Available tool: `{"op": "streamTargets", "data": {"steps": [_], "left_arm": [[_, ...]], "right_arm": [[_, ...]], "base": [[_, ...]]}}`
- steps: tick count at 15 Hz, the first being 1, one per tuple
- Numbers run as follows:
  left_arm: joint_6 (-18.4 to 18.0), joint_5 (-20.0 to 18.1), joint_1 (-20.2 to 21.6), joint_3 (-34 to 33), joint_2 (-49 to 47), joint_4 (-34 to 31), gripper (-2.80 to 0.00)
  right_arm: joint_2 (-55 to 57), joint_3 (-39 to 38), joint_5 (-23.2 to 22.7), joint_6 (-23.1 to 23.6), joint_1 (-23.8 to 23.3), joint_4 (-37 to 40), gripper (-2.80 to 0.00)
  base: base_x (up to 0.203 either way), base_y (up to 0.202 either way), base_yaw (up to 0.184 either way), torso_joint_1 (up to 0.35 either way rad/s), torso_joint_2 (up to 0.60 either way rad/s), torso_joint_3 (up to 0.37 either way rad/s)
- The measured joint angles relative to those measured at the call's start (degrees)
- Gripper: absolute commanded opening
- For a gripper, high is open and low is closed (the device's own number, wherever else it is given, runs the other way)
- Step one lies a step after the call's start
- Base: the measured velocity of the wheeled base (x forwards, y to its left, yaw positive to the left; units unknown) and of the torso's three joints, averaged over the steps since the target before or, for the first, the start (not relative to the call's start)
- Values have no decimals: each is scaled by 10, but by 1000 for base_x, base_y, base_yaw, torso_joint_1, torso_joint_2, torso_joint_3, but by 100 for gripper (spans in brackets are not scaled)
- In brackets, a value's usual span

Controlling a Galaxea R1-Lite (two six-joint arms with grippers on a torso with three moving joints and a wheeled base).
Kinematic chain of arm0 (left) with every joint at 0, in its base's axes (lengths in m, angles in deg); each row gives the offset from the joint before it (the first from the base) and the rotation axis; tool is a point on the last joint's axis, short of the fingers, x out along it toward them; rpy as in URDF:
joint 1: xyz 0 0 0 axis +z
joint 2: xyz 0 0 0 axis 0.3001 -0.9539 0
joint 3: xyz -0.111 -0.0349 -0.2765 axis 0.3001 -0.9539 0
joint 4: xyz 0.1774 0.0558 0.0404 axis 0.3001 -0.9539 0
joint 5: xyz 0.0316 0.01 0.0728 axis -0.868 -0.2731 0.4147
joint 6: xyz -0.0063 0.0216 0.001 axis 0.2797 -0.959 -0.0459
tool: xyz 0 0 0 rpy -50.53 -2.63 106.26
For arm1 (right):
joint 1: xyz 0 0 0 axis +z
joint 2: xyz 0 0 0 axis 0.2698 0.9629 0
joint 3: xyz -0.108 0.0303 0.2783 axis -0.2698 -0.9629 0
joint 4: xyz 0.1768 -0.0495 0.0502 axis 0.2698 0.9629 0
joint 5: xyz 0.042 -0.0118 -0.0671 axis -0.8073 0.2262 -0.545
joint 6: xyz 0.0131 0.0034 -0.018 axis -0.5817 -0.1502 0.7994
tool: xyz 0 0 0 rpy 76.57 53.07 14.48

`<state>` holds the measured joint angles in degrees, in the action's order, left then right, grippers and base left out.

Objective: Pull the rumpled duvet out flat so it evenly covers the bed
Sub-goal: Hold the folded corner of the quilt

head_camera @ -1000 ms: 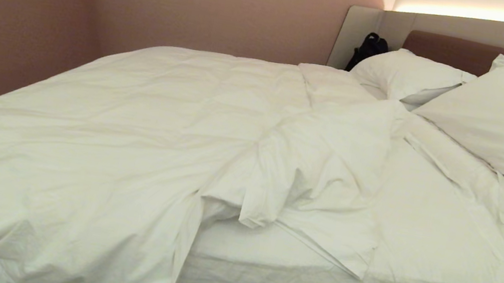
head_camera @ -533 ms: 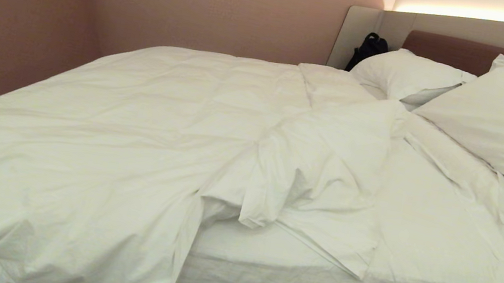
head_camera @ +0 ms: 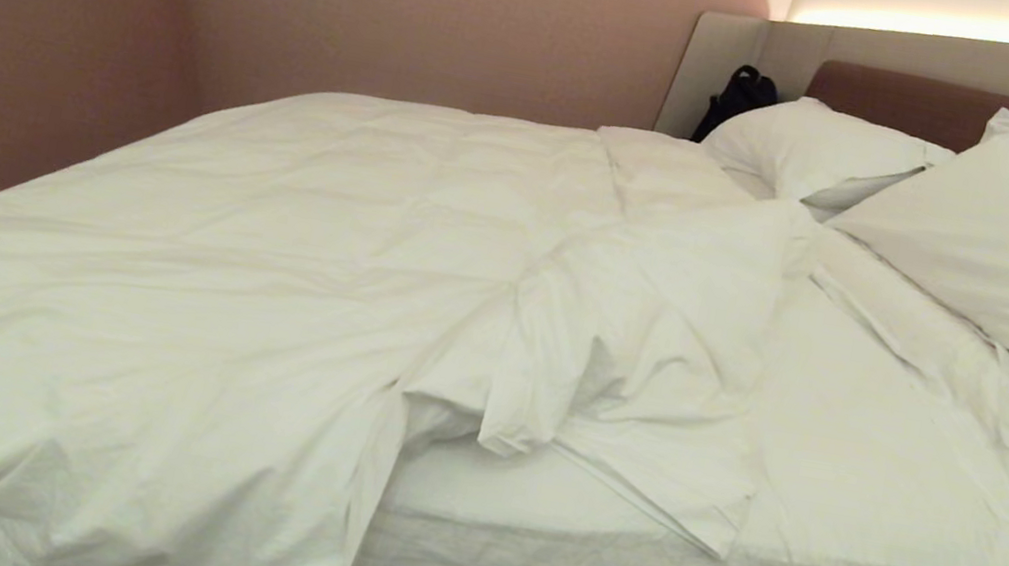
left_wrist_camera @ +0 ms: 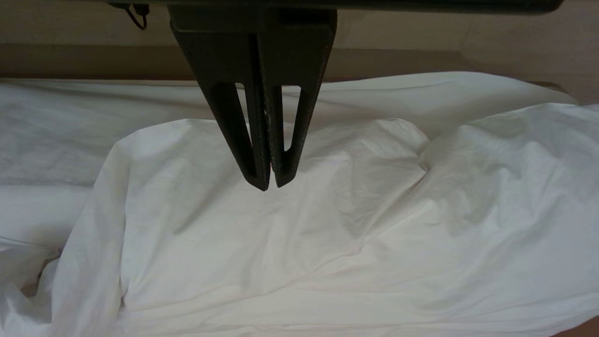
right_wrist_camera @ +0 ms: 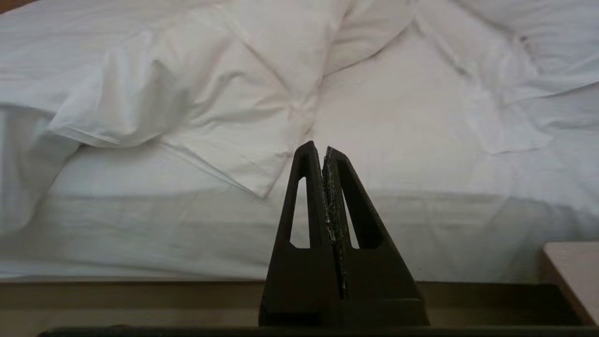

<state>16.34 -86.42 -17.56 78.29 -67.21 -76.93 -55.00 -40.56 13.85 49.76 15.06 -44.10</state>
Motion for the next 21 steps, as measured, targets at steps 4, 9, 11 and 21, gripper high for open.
{"op": "streamTargets", "data": {"steps": [4, 9, 11, 21], "left_arm": [[0, 0, 0, 0, 0, 0, -280], [0, 0, 0, 0, 0, 0, -280], [0, 0, 0, 0, 0, 0, -280], [0, 0, 0, 0, 0, 0, -280]], "right_arm": [[204, 34, -51, -60, 0, -16, -280], [456, 55, -86, -117, 0, -93, -280], [552, 74, -89, -128, 0, -143, -280], [912, 228, -186, -185, -12, -320, -280]], "base": [[0, 0, 0, 0, 0, 0], [0, 0, 0, 0, 0, 0], [0, 0, 0, 0, 0, 0], [0, 0, 0, 0, 0, 0]]}}
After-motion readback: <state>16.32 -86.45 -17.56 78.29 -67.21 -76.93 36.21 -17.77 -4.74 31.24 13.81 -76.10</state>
